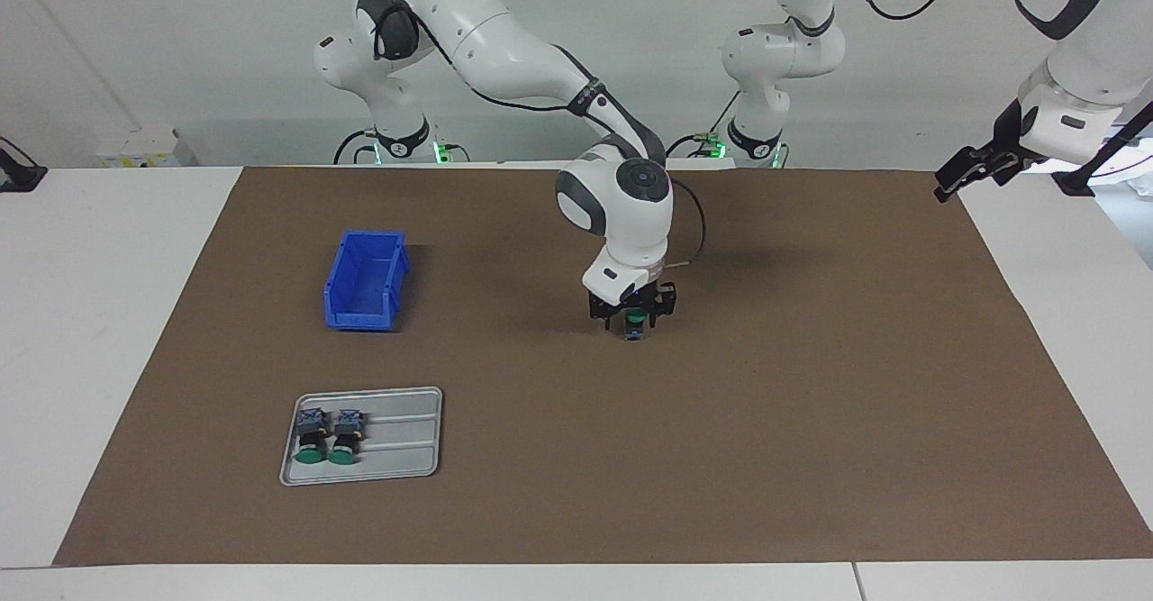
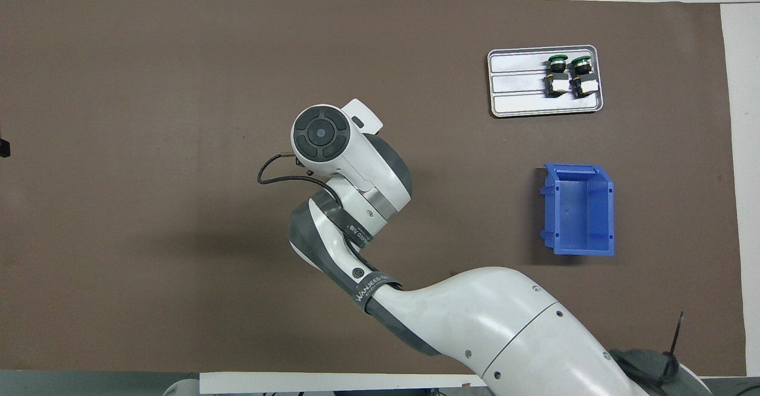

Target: Place and press button with both arms

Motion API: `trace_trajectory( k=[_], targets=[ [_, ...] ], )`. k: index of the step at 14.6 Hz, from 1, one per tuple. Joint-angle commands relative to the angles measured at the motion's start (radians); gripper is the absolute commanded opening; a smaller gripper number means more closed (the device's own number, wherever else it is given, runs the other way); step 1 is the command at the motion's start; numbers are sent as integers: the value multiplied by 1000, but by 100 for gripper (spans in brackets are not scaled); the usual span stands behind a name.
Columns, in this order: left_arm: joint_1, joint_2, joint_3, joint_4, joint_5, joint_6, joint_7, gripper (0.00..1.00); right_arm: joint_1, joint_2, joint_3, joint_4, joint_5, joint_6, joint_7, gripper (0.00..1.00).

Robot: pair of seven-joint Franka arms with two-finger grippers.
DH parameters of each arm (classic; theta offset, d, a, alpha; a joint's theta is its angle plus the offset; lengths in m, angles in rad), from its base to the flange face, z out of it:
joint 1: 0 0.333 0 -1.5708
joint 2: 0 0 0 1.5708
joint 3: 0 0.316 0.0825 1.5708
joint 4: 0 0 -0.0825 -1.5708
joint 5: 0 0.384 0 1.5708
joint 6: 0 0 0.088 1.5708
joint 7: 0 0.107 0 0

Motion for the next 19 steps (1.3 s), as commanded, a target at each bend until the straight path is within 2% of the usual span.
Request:
trace_trajectory(
  k=[1, 5, 7, 9, 11, 13, 15, 17, 19],
  targets=[
    [-31, 17, 0, 26, -16, 0, -23, 100, -3, -10, 18, -5, 5, 1, 18, 78],
    [-83, 23, -2, 26, -16, -9, -81, 100, -3, -12, 20, -5, 5, -20, 18, 67],
    [-97, 22, -3, 24, -21, -10, -104, 100, -3, -12, 20, -1, 3, -34, 16, 56],
    [-106, 20, -3, 23, -19, -26, -106, 100, -4, -10, 20, 1, 3, -45, 16, 31],
    [-99, 14, -3, 20, -19, -41, -103, 100, -7, -10, 20, 22, 3, -82, 16, 0],
    [-108, 7, -2, 1, -16, -46, -95, 100, -25, -22, 18, 63, -1, -143, 4, 0],
    [-103, 0, -3, -10, -18, -46, -98, 100, -59, -90, 15, 24, -7, -161, -50, 0],
    [-108, -10, -2, -31, -16, -46, -101, 100, -152, -221, 17, -118, -7, -169, -137, 0],
    [-102, -12, -3, -31, -18, -41, -106, 100, -267, -376, 18, -296, 3, -140, -322, 0]
  ],
)
